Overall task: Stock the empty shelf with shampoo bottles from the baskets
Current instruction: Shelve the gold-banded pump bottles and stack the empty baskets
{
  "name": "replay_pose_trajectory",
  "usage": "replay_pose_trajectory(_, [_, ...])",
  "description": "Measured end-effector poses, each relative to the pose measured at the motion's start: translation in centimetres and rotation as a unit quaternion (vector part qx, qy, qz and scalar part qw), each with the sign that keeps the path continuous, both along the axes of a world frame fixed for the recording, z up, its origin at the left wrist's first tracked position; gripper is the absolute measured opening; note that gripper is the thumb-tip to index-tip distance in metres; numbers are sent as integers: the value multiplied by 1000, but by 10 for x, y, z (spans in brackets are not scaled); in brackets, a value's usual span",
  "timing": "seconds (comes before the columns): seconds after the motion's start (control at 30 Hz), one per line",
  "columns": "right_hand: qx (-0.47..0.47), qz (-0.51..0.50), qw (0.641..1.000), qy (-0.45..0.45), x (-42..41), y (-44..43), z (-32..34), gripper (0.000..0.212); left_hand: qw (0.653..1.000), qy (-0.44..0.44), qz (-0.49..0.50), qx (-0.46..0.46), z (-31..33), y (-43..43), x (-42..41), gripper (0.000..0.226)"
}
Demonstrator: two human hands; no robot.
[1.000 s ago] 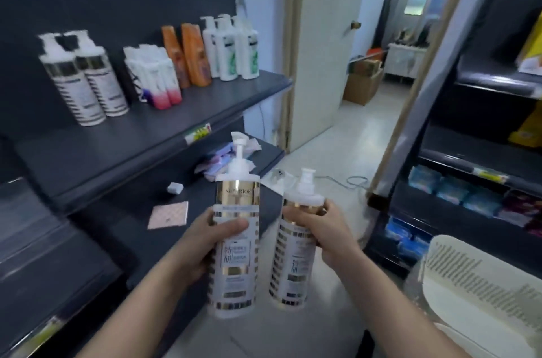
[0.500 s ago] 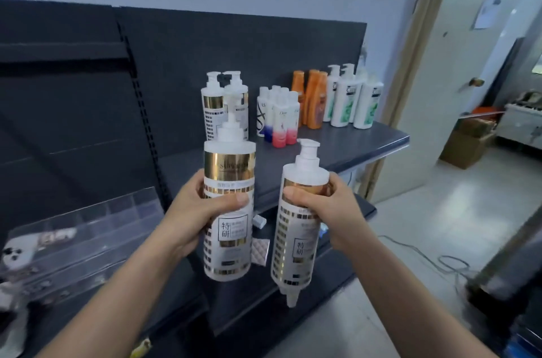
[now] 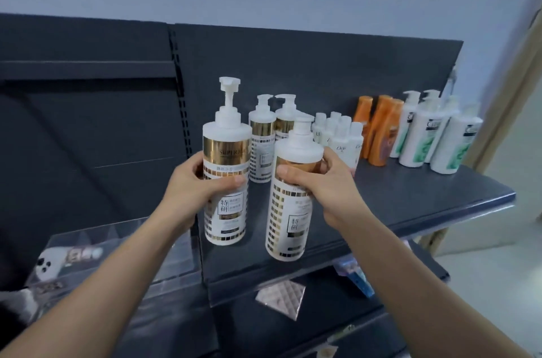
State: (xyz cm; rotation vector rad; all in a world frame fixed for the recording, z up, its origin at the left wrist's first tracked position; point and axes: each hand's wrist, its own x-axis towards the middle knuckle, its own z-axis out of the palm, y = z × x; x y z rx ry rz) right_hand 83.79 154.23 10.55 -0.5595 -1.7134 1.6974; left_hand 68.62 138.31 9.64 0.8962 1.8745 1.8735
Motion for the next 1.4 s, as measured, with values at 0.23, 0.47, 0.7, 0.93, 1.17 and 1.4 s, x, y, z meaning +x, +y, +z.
replay_pose_trajectory(0.23, [8, 91, 996, -7, -50, 48, -9, 72, 998, 5, 65, -17, -5, 47, -34, 38])
replay_pose_trajectory(0.47, [-10, 126, 992, -8, -84, 70, -23, 58, 994, -12, 94, -46, -23, 74, -77, 55])
replay_pose_trajectory(0.7, [-16, 131, 991, -20, -112, 80, -30, 59, 992, -35, 111, -54, -38, 88, -116, 51])
replay_pose_trajectory(0.93, [3, 132, 991, -23, -135, 83, -35, 68, 994, -55, 83, -37, -41, 104, -138, 49])
replay_pose_trajectory(1.17, [12, 137, 990, -29, -151, 85, -41, 81, 996, -59, 30, -60, -40, 112, -160, 51])
replay_pose_trajectory(1.4, [15, 129, 991, -29, -164, 78, -44, 70, 979, 122, 104, -128, -44, 108, -171, 55])
